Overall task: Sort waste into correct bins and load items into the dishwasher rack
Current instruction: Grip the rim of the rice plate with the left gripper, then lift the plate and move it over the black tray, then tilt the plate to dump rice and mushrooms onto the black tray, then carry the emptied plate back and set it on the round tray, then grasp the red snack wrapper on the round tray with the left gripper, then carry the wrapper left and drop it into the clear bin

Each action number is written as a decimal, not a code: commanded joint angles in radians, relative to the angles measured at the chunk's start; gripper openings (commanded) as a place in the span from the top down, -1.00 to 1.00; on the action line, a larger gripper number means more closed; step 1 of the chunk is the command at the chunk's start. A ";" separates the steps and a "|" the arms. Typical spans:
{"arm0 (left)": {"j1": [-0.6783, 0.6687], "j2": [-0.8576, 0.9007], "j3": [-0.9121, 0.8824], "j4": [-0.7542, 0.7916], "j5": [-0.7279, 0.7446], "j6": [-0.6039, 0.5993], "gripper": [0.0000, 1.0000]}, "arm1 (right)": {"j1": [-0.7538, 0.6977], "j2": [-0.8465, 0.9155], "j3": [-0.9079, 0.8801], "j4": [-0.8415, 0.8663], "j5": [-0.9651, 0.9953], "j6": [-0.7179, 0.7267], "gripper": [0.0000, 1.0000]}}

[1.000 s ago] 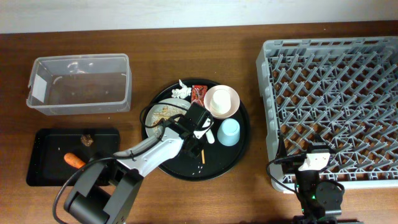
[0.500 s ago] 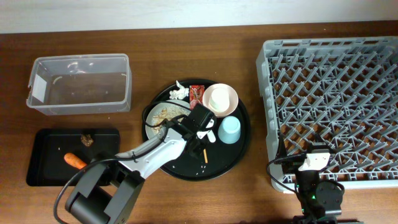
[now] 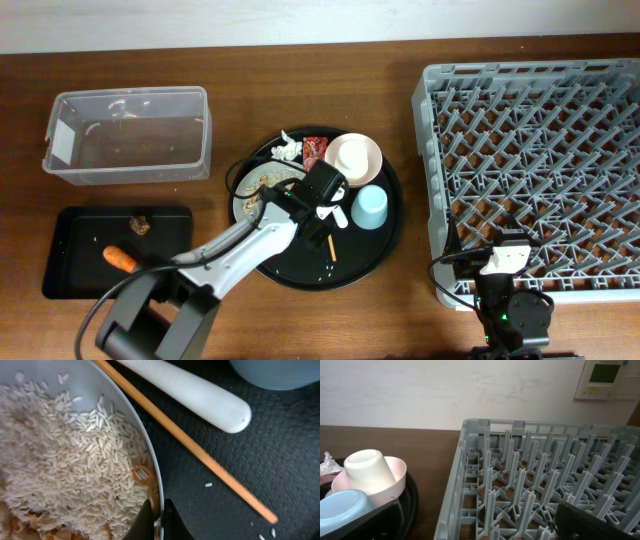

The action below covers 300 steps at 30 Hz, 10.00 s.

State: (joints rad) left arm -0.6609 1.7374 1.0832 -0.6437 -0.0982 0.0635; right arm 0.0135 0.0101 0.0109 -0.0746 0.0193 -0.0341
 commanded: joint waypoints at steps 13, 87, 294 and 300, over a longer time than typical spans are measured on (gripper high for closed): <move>-0.118 -0.064 0.019 -0.047 -0.188 -0.065 0.99 | -0.007 -0.007 -0.005 -0.005 0.012 -0.003 -0.97; 1.198 -0.540 -0.150 -0.113 0.790 -0.248 1.00 | -0.007 -0.006 -0.005 -0.005 0.012 -0.003 -0.97; 0.849 0.129 0.672 -0.178 0.240 -0.667 0.99 | -0.007 -0.006 -0.005 -0.005 0.012 -0.003 -0.97; 0.944 0.133 0.672 -0.185 0.241 -0.669 -0.98 | -0.007 -0.006 -0.005 -0.005 0.012 -0.003 -0.97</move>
State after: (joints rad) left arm 0.2684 1.8835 1.7462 -0.8215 0.1394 -0.5854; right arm 0.0135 0.0101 0.0109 -0.0746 0.0189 -0.0341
